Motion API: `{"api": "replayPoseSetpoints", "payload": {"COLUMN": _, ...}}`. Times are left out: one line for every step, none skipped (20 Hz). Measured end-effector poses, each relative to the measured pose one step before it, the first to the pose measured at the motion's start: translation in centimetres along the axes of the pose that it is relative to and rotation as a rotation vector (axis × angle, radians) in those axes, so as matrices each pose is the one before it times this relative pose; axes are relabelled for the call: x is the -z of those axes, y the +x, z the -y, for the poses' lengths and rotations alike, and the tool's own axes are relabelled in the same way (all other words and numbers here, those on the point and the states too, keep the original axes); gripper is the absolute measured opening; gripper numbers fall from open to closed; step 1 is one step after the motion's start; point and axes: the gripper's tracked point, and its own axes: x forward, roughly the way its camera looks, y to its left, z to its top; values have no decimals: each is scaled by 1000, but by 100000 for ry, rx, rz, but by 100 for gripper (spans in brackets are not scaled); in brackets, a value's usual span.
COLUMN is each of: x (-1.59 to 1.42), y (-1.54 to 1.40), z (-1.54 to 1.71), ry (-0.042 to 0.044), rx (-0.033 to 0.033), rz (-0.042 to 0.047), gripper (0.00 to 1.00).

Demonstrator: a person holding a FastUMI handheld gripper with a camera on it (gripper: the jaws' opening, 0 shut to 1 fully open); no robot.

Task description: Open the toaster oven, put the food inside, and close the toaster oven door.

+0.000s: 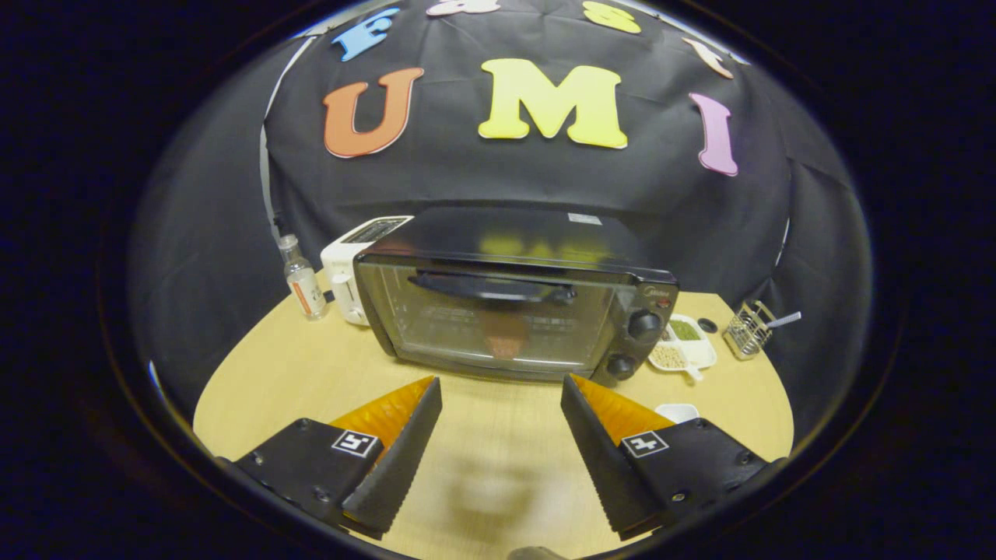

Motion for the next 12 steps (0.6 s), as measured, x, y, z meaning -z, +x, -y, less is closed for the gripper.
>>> {"api": "replayPoseSetpoints", "payload": {"x": 198, "y": -289, "z": 471, "ry": -64, "rx": 822, "rz": 69, "gripper": 99}}
{"api": "replayPoseSetpoints", "payload": {"x": 718, "y": -516, "z": 381, "ry": 73, "rx": 791, "rz": -263, "gripper": 98}}
{"api": "replayPoseSetpoints", "payload": {"x": 429, "y": -458, "z": 439, "ry": 397, "rx": 717, "rz": -471, "gripper": 99}}
{"api": "replayPoseSetpoints", "payload": {"x": 551, "y": -492, "z": 581, "ry": 391, "rx": 763, "rz": -446, "gripper": 99}}
{"api": "replayPoseSetpoints", "payload": {"x": 343, "y": -620, "z": 689, "ry": 180, "rx": 1003, "rz": -502, "gripper": 99}}
{"api": "replayPoseSetpoints", "payload": {"x": 356, "y": -647, "z": 593, "ry": -112, "rx": 1071, "rz": -468, "gripper": 99}}
{"api": "replayPoseSetpoints", "payload": {"x": 138, "y": -939, "z": 774, "ry": -428, "rx": 1054, "rz": 287, "gripper": 99}}
{"api": "replayPoseSetpoints", "payload": {"x": -89, "y": -785, "z": 911, "ry": -1305, "rx": 1502, "rz": 584, "gripper": 99}}
{"api": "replayPoseSetpoints", "payload": {"x": -96, "y": -851, "z": 1210, "ry": -1671, "rx": 2192, "rz": 443, "gripper": 99}}
{"api": "replayPoseSetpoints", "payload": {"x": -145, "y": -950, "z": 1268, "ry": -1446, "rx": 2188, "rz": 715, "gripper": 98}}
{"api": "replayPoseSetpoints", "payload": {"x": -320, "y": -1137, "z": 870, "ry": -1093, "rx": 1428, "rz": 917, "gripper": 99}}
{"api": "replayPoseSetpoints", "payload": {"x": -522, "y": -863, "z": 1325, "ry": -275, "rx": 1121, "rz": 1280, "gripper": 100}}
